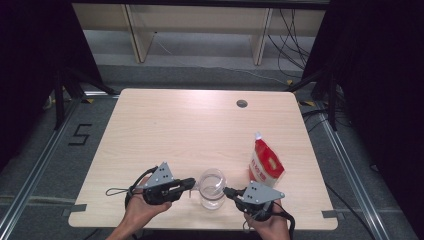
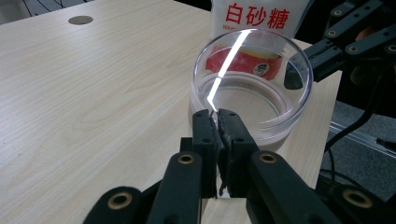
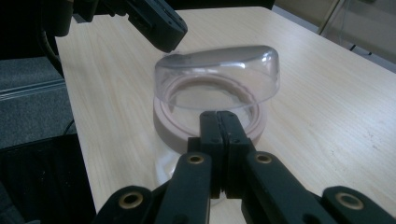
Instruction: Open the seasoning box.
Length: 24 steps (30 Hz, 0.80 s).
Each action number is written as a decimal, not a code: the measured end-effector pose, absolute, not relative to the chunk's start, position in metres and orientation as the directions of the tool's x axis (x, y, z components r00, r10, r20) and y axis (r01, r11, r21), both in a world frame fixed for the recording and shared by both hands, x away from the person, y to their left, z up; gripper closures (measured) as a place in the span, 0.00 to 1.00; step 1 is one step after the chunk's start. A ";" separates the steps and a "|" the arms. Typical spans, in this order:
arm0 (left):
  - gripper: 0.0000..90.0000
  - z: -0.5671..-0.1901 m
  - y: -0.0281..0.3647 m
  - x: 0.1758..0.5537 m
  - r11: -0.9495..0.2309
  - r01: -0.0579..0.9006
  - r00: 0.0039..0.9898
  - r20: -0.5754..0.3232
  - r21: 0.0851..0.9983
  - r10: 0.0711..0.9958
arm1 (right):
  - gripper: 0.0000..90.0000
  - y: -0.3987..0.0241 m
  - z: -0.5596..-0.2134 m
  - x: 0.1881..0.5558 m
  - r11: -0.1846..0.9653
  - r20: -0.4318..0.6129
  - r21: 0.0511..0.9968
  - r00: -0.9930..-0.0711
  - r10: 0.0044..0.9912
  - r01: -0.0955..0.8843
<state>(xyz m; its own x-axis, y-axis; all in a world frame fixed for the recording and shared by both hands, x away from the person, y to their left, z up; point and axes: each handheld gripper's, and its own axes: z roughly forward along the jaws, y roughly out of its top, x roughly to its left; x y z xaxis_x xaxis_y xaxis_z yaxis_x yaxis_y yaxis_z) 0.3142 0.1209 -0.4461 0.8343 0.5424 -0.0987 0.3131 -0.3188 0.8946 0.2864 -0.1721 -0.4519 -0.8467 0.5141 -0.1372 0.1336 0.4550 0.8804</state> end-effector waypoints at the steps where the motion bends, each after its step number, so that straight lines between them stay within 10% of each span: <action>1: 0.95 -0.446 0.122 0.315 -0.336 0.299 0.842 -0.081 0.893 0.534 | 1.00 -0.171 -0.451 0.286 0.455 -0.141 0.881 -0.847 0.513 0.129; 13: 0.90 -0.442 0.129 0.315 -0.294 0.295 0.837 -0.098 0.909 0.538 | 1.00 -0.165 -0.446 0.288 0.444 -0.150 0.890 -0.849 0.507 0.108; 24: 0.48 -0.440 0.152 0.307 -0.304 0.302 0.838 -0.099 0.904 0.537 | 1.00 -0.156 -0.441 0.285 0.437 -0.166 0.896 -0.851 0.498 0.081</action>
<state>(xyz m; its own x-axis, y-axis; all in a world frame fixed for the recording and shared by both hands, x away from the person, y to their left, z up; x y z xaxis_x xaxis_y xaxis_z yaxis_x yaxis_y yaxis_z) 0.3067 0.1519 -0.4402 0.8377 0.5372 -0.0986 0.3015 -0.3043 0.9036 0.2849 -0.1561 -0.4409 -0.8515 0.4976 -0.1656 0.0809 0.4366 0.8960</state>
